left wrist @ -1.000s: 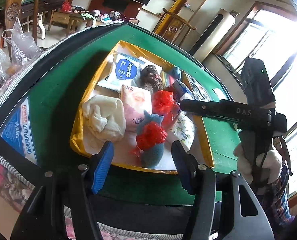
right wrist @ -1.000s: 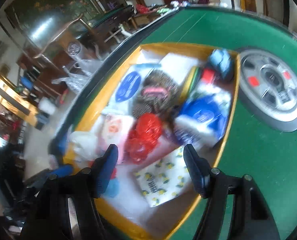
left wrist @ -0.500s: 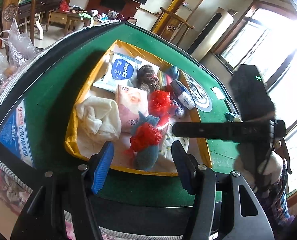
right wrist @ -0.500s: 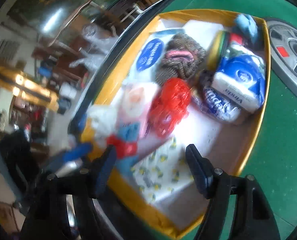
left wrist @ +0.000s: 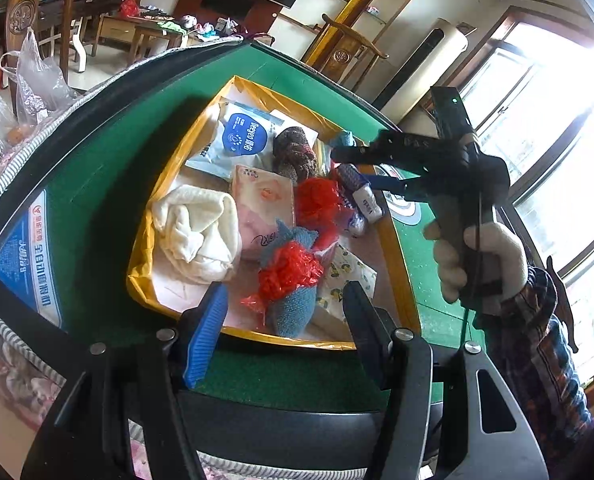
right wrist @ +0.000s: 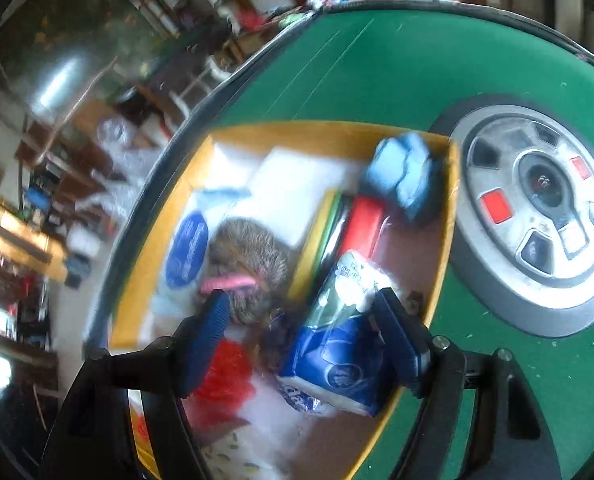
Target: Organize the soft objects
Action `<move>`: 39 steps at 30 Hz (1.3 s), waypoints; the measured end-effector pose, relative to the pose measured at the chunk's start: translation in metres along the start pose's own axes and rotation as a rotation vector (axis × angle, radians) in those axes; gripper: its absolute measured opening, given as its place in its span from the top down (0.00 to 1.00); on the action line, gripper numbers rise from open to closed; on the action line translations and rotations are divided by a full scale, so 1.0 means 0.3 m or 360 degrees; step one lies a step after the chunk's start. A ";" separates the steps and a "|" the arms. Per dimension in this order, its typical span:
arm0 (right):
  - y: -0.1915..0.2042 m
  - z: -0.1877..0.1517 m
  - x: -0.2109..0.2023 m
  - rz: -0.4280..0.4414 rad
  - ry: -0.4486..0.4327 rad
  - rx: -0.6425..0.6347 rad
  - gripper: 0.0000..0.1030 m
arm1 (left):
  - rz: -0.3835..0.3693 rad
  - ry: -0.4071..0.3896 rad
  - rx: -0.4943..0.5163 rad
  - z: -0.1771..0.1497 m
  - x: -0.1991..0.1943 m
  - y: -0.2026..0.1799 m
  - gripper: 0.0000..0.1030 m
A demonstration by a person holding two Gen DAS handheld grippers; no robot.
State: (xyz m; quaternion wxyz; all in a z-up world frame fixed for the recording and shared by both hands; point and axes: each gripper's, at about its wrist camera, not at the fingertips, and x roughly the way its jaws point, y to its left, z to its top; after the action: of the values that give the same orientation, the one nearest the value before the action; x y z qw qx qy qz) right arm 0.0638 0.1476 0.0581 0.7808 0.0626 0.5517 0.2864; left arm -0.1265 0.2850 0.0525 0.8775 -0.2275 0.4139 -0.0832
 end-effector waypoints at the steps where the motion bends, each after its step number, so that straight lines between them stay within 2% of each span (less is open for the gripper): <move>1: 0.007 -0.016 -0.008 0.0037 0.0048 -0.0025 0.25 | 0.0002 -0.0002 0.0003 0.001 -0.002 0.001 0.43; 4: 0.022 -0.108 -0.044 0.0231 0.0235 -0.0067 0.25 | 0.0022 -0.0015 0.0008 0.013 0.001 0.007 0.41; 5: 0.034 -0.142 -0.060 0.0208 0.0272 -0.0118 0.26 | 0.0023 -0.0015 0.0000 0.017 0.007 0.010 0.40; 7: 0.037 -0.173 -0.089 0.0142 0.0243 -0.0156 0.27 | 0.0021 -0.0006 -0.0009 0.021 0.024 0.012 0.40; 9: 0.022 -0.188 -0.142 0.0158 0.0169 -0.0109 0.27 | 0.0021 0.0008 -0.0001 0.018 0.041 0.003 0.40; 10: 0.018 -0.194 -0.159 0.0225 0.0148 -0.0077 0.27 | 0.0023 0.0009 0.0004 0.018 0.043 0.000 0.40; 12: 0.024 -0.215 -0.167 0.0470 0.0172 -0.0007 0.26 | 0.0013 0.0013 0.0008 0.017 0.042 -0.008 0.40; 14: 0.040 -0.251 -0.143 0.0605 0.0267 0.0011 0.26 | 0.0029 0.0004 0.0017 0.017 0.033 -0.010 0.40; 15: 0.061 -0.263 -0.123 0.0601 0.0308 0.0004 0.26 | 0.0035 -0.0001 0.0016 0.017 0.029 -0.011 0.40; 18: 0.075 -0.271 -0.094 0.0427 0.0304 -0.0056 0.26 | 0.0075 -0.0017 0.0036 0.017 0.022 -0.020 0.40; 20: 0.069 -0.241 -0.085 0.0199 0.0190 -0.0087 0.27 | 0.0114 -0.0018 0.0064 0.017 0.028 -0.037 0.40; 21: 0.063 -0.221 -0.074 0.0127 0.0154 -0.0094 0.27 | 0.0127 -0.0014 0.0074 0.017 0.031 -0.048 0.40; 24: 0.037 -0.209 -0.086 0.0186 0.0111 0.0000 0.27 | 0.0145 -0.0025 0.0120 0.020 0.027 -0.086 0.40; 27: 0.033 -0.245 -0.173 0.0229 -0.0019 -0.0010 0.27 | 0.0224 -0.0073 0.0179 0.026 0.012 -0.115 0.32; 30: 0.014 -0.327 -0.324 0.0132 -0.0279 -0.0050 0.27 | 0.0380 -0.0158 0.0216 0.031 -0.005 -0.140 0.30; 32: 0.003 -0.373 -0.392 0.0054 -0.0412 -0.0072 0.26 | 0.0526 -0.0255 0.0260 0.031 -0.016 -0.169 0.27; 35: -0.007 -0.411 -0.419 -0.0068 -0.0512 -0.0080 0.25 | 0.0671 -0.0360 0.0310 0.031 -0.028 -0.208 0.25; 37: -0.020 -0.428 -0.422 -0.0134 -0.0540 -0.0089 0.25 | 0.0758 -0.0444 0.0354 0.025 -0.042 -0.244 0.18; 39: -0.040 -0.450 -0.422 -0.0196 -0.0548 -0.0104 0.25 | 0.0833 -0.0533 0.0393 0.018 -0.064 -0.280 0.18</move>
State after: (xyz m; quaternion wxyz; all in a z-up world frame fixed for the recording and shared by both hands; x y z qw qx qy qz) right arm -0.0815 0.0430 0.1059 0.8814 0.0514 0.4031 0.2409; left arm -0.1312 0.2192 0.1080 0.9459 -0.0159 0.2951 0.1341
